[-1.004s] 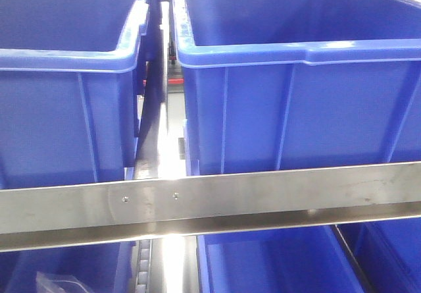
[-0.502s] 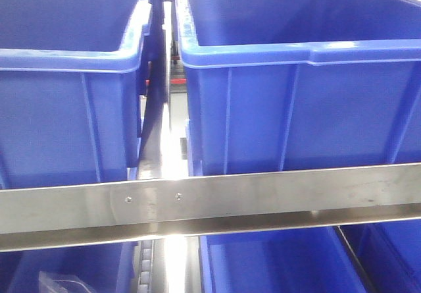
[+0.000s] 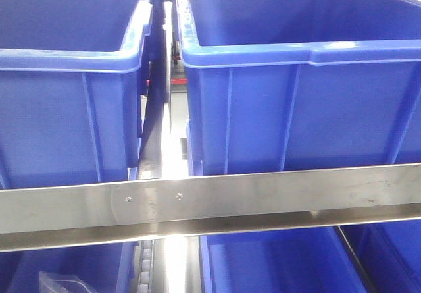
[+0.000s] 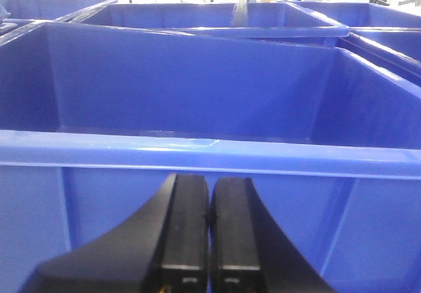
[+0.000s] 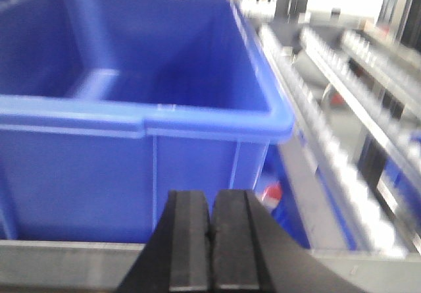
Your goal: Place green plate on second shelf with right arm
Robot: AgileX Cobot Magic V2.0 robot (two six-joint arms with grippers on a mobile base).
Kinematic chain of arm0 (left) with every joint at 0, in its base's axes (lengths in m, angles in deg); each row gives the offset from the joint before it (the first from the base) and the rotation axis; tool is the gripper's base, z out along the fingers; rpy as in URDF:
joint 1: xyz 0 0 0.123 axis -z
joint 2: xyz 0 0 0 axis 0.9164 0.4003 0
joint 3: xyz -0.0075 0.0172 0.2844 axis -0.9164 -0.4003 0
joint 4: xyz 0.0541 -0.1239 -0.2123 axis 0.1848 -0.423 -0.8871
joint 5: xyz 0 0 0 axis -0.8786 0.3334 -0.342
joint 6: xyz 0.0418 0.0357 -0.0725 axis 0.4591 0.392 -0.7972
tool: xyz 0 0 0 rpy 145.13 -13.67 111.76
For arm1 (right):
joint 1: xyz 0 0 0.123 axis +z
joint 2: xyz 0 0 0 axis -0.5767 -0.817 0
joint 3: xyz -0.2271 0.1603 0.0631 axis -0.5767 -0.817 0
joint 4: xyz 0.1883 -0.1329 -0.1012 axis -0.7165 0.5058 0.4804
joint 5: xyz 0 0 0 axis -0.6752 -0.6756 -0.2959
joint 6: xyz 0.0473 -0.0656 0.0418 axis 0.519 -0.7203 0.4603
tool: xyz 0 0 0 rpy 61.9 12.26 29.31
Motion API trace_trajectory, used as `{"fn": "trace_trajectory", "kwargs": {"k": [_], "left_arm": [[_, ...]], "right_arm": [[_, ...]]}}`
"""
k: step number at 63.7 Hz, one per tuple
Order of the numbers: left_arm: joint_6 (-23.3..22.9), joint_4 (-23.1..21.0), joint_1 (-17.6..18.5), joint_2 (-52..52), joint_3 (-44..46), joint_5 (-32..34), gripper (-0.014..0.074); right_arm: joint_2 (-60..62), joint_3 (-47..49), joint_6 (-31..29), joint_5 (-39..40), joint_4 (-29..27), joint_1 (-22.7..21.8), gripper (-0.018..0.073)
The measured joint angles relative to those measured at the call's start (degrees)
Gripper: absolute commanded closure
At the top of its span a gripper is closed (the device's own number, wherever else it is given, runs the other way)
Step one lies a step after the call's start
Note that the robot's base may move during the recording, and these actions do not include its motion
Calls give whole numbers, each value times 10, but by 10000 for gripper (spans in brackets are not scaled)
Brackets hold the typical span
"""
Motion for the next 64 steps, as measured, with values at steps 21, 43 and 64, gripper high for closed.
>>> {"fn": "trace_trajectory", "kwargs": {"k": [21, 43, 64], "left_arm": [[0, 0, 0, 0, 0, 0, 466], [0, 0, 0, 0, 0, 0, 466], [0, 0, 0, 0, 0, 0, 466]], "right_arm": [[32, 0, -17, -48, -41, 0, 503], [32, 0, -17, -49, -48, 0, 503], [32, 0, -17, -49, -49, 0, 503]]}}
